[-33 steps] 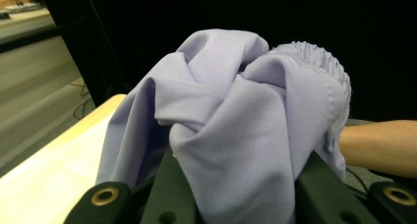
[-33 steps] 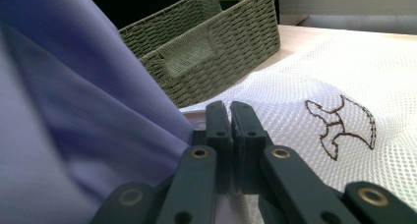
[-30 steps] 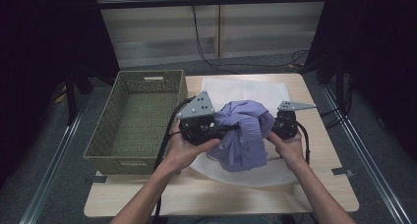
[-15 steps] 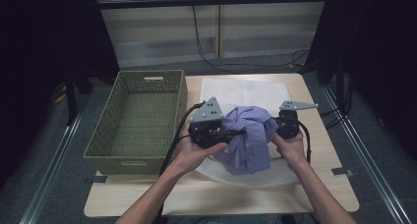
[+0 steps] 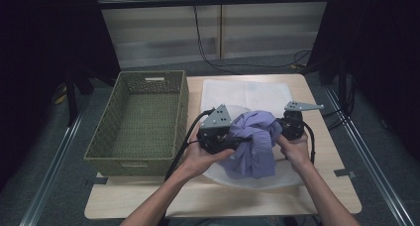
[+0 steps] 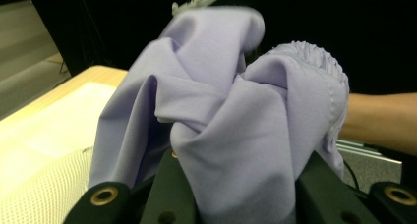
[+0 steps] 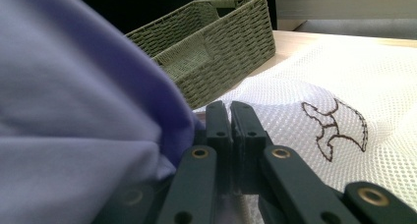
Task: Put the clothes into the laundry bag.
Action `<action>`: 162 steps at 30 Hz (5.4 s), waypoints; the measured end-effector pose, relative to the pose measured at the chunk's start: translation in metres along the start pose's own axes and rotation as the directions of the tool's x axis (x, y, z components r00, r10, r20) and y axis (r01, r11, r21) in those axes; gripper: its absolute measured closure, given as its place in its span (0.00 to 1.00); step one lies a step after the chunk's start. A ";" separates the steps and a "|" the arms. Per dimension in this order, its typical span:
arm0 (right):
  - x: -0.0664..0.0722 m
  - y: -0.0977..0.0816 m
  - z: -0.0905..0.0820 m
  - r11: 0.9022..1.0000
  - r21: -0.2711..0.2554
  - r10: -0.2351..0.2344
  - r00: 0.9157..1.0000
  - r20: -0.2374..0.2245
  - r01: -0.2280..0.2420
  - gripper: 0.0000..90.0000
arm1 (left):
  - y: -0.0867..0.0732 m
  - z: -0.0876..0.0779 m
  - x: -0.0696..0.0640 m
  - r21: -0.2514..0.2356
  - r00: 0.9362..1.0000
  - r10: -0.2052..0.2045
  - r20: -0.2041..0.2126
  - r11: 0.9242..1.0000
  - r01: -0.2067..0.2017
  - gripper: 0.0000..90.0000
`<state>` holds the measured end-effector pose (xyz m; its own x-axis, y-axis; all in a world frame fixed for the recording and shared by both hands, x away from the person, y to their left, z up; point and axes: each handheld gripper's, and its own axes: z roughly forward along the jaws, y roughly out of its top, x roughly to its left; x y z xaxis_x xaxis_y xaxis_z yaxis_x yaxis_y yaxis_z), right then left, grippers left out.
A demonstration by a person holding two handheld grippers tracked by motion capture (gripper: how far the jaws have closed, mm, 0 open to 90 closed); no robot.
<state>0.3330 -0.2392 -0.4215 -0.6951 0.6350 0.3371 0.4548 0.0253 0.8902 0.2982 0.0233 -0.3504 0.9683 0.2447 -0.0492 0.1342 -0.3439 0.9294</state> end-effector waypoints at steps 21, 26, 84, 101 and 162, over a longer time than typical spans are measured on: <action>-0.002 -0.002 -0.001 1.000 0.013 -0.004 1.000 0.003 0.004 0.97 | -0.031 0.018 0.016 0.111 0.999 -0.041 -0.022 0.993 0.043 0.85; -0.001 -0.002 -0.002 1.000 0.015 -0.005 1.000 0.003 0.005 0.97 | -0.039 0.025 0.020 0.147 0.998 -0.052 -0.025 0.988 0.055 0.85; 0.003 -0.041 0.011 0.980 0.197 -0.010 1.000 0.015 0.007 0.95 | -0.116 0.087 0.037 0.404 0.992 -0.105 -0.075 0.906 0.126 0.82; 0.001 -0.056 0.013 0.971 0.238 -0.026 0.999 0.042 0.015 0.93 | -0.114 0.082 0.036 0.364 0.984 -0.157 -0.083 0.915 0.177 0.68; 0.081 -0.083 0.075 0.893 0.405 -0.124 0.973 -0.194 0.194 0.60 | -0.153 -0.017 -0.006 0.513 0.992 -0.100 -0.071 0.850 0.122 0.87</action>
<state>0.2801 -0.1321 -0.4913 -0.8407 0.4652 0.2772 0.4967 0.4587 0.7368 0.2680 0.0898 -0.4861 0.9327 0.3415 -0.1164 0.3406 -0.7272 0.5960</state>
